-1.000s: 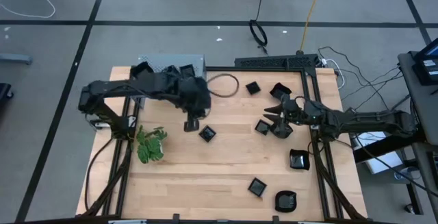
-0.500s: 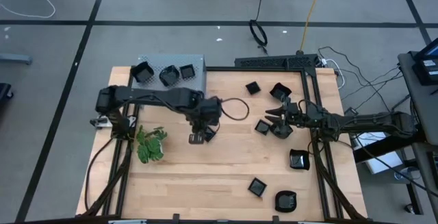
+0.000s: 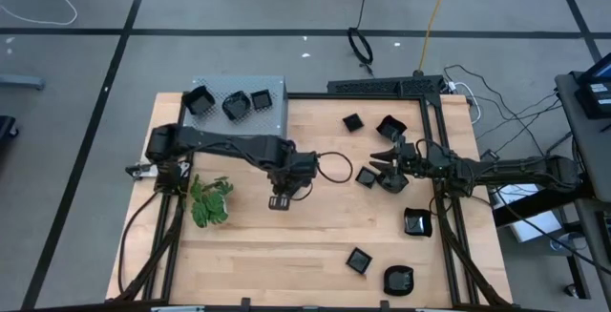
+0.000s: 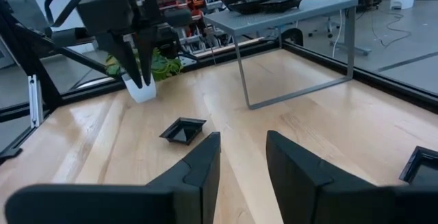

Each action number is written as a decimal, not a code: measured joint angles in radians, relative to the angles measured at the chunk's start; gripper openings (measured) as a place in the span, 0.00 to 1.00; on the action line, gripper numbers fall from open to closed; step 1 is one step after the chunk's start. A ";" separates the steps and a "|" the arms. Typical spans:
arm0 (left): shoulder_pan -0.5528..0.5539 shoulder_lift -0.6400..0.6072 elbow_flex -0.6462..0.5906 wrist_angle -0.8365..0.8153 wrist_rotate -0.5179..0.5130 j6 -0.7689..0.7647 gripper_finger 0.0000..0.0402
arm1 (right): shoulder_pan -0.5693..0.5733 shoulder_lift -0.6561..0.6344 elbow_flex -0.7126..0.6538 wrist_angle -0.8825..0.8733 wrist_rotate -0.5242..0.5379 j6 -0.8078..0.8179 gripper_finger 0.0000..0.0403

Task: Pick & Place Mini shaped plates
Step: Stack the square plate on top of the square plate on the shelf

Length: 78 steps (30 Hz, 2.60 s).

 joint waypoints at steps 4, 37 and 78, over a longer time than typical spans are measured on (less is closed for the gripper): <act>-0.019 0.001 0.000 -0.001 0.001 0.001 0.12 | 0.000 0.000 -0.001 -0.001 0.000 0.000 0.26; 0.017 -0.466 -0.861 0.910 0.026 0.241 0.12 | 0.000 0.001 -0.003 -0.006 0.000 0.000 0.26; -0.007 -0.198 -0.895 1.178 -0.072 0.292 0.05 | 0.000 0.001 -0.003 -0.006 0.000 -0.001 0.26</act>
